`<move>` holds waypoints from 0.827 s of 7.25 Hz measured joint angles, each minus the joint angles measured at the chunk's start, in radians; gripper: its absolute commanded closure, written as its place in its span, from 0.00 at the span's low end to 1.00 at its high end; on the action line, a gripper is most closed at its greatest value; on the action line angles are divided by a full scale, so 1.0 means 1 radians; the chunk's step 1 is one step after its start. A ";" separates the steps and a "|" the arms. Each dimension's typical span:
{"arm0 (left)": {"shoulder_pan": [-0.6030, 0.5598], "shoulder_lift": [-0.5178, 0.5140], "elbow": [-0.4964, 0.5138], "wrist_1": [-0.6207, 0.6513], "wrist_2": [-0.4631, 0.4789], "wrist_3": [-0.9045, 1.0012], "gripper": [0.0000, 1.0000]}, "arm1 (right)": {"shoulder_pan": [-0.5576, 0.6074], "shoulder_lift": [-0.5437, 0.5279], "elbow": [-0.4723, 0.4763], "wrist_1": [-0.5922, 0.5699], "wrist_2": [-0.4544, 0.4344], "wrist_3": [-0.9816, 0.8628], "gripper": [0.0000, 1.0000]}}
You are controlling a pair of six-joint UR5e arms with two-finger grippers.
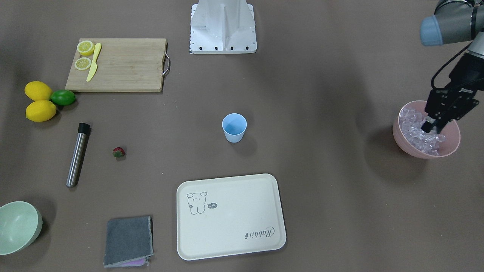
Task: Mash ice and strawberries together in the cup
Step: 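Lift the ice cube and carry it over the light-blue cup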
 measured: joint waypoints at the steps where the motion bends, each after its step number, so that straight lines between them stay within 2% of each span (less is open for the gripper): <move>1: 0.081 -0.079 -0.022 0.007 0.010 -0.133 1.00 | 0.000 0.000 0.000 0.000 -0.001 0.000 0.00; 2: 0.175 -0.165 -0.034 0.050 0.055 -0.232 1.00 | 0.000 0.000 -0.002 0.000 -0.001 0.000 0.00; 4: 0.385 -0.315 -0.055 0.234 0.217 -0.301 1.00 | 0.000 -0.002 -0.003 0.000 -0.002 0.000 0.00; 6: 0.550 -0.388 -0.024 0.292 0.376 -0.309 1.00 | 0.000 -0.004 -0.007 0.000 -0.009 0.000 0.00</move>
